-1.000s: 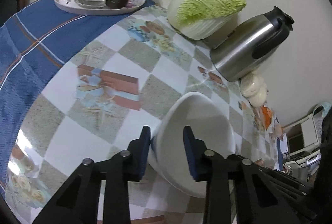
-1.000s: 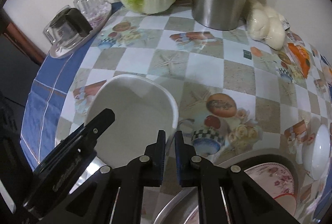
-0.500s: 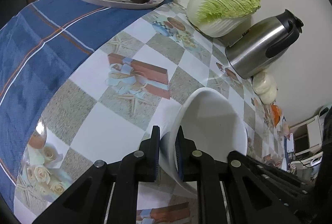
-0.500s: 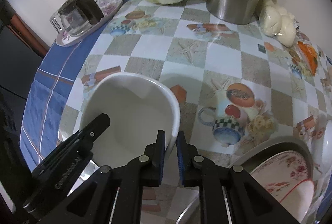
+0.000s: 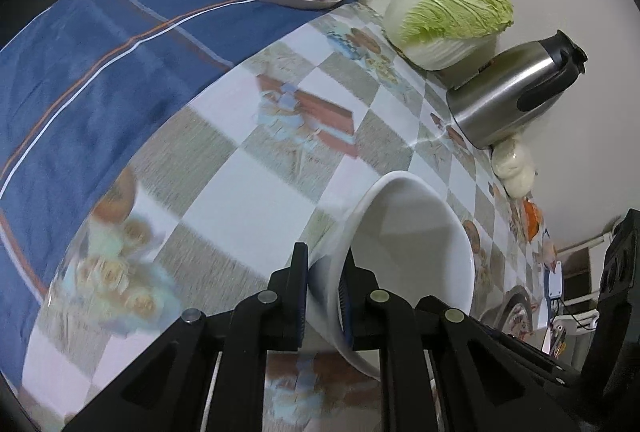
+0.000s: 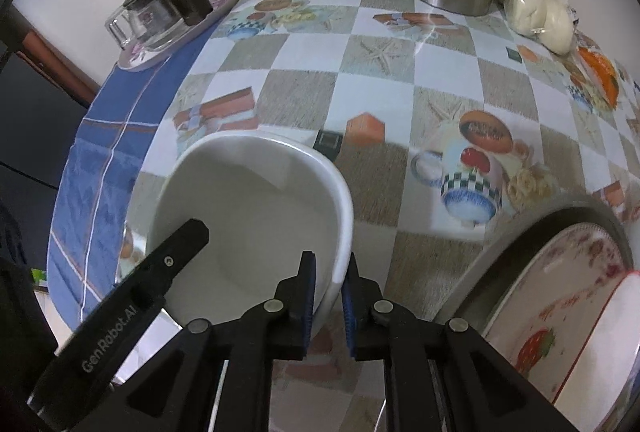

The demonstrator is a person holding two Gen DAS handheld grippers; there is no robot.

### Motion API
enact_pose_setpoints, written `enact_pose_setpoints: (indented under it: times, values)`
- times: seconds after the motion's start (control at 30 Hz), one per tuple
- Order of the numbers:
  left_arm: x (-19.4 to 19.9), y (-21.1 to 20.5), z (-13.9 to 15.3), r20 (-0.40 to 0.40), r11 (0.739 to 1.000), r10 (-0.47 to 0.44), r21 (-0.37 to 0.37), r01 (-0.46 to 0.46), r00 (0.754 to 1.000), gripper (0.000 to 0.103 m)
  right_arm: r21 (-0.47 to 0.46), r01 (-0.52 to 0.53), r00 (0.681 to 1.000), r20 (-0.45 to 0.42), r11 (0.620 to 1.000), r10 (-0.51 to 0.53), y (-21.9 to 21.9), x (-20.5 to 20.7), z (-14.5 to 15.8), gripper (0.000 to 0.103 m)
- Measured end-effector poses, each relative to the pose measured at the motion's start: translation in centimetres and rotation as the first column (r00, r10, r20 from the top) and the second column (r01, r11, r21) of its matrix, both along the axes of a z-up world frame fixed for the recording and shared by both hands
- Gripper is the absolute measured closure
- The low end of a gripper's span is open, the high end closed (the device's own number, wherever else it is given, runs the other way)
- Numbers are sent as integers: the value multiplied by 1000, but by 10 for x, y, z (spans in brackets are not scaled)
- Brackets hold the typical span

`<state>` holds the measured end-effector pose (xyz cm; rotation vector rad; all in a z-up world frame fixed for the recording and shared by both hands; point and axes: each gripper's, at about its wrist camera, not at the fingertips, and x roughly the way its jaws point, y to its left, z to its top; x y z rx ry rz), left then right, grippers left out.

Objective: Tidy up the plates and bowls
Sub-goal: 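Lift the white square bowl and carry it toward the basin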

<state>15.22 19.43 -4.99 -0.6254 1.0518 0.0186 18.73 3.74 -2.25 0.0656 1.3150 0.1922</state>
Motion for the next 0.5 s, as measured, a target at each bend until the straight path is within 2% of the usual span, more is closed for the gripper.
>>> enact_pose_setpoints:
  times: [0.2, 0.37, 0.5]
  values:
    - [-21, 1, 13, 24, 999, 12, 31, -13, 1000, 88, 44, 3, 1000, -15, 999, -3, -4, -23, 1, 89]
    - [-33, -2, 26, 50, 999, 3, 41, -5, 999, 88, 59, 1, 1000, 12, 998, -1, -10, -41, 13, 89]
    - [-43, -12, 47, 99, 996, -18, 88, 9, 995, 88, 97, 12, 999, 52, 995, -17, -19, -53, 28, 89]
